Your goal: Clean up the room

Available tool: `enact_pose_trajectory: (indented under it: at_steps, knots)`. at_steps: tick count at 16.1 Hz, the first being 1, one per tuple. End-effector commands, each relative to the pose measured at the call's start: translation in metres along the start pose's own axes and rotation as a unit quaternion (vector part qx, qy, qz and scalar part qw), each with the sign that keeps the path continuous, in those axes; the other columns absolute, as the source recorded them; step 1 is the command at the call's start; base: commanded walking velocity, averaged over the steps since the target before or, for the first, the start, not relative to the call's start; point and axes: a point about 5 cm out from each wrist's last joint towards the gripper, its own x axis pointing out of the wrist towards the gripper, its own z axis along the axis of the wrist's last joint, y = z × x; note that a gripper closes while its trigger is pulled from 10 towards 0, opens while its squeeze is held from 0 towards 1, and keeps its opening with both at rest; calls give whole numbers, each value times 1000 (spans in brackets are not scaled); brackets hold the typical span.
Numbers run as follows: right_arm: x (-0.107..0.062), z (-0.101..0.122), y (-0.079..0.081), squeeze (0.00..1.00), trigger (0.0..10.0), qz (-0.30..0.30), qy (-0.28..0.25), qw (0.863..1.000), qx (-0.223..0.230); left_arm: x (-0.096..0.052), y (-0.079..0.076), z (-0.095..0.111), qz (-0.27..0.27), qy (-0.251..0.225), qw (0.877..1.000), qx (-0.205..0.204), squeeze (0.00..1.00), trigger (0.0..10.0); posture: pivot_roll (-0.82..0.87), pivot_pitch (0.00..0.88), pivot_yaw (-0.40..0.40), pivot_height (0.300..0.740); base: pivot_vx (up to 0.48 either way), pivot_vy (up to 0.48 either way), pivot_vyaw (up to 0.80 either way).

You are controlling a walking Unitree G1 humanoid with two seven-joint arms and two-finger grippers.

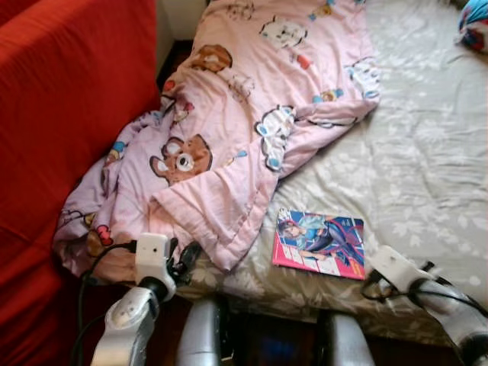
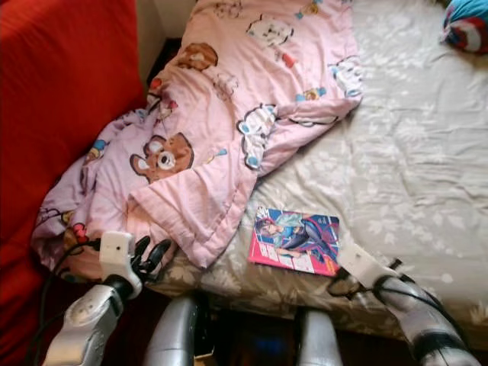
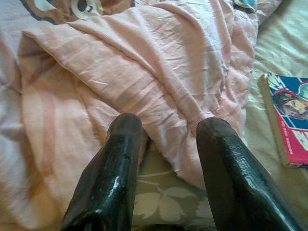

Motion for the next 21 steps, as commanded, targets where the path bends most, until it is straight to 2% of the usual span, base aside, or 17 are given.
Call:
enact_pose_trajectory:
  at_steps: [1,3,6,7,8,9,10,11,12,13,14,16,18,21]
  knots:
    - [-10,-14,1,0,0,-3,8,1000,16,0,2,-7,6,11,1000,0,0,10000,-45,154,83,628,0,0,0]
    - [-19,-14,-3,0,0,-25,-6,998,52,3,2,-8,8,7,1000,-3,0,10000,-57,140,76,628,0,0,0]
    - [-33,-3,4,0,0,-61,-54,988,131,9,0,-7,8,-4,1000,-7,0,10000,-67,114,69,628,0,0,0]
    - [-35,7,5,0,0,-84,-96,977,168,11,0,-7,9,-6,1000,-7,0,10000,-75,104,65,628,0,0,0]
    - [-37,20,9,0,0,-111,-145,957,225,13,0,-7,11,-9,1000,-7,0,10000,-84,95,63,628,0,0,0]
    - [-35,23,20,0,1961,-125,-149,937,292,14,-1,-7,11,-11,1000,-7,0,10000,-88,89,62,628,0,0,0]
    - [-31,27,35,0,10000,-124,-156,920,339,16,-2,-7,13,-17,1000,-9,0,10000,-88,83,62,628,0,0,0]
    - [-29,35,47,0,10000,-127,-169,905,370,18,-3,-5,14,-24,1000,-10,0,10000,-89,75,63,628,0,0,0]
    - [-23,44,63,0,10000,-162,-169,882,408,21,-2,-4,17,-30,999,-10,0,10000,-104,66,66,628,0,0,0]
    - [-18,43,70,0,10000,-166,-155,857,462,22,-2,-4,17,-32,999,-10,0,10000,-108,61,66,628,0,0,0]
    - [-14,41,75,0,10000,-179,-145,851,472,24,-2,-3,16,-35,999,-9,0,10000,-97,56,66,628,0,0,0]
    - [-13,41,72,0,10000,-203,-149,829,499,25,1,-2,20,-39,999,-10,0,10000,-103,54,61,628,0,0,0]
    - [-12,46,69,0,10000,-205,-165,827,496,25,4,-5,26,-35,999,-11,0,10000,-111,61,56,632,0,0,0]
    - [-1,35,75,0,10000,-205,-130,830,502,24,5,-13,35,-27,999,-15,0,10000,-110,57,58,671,0,0,0]
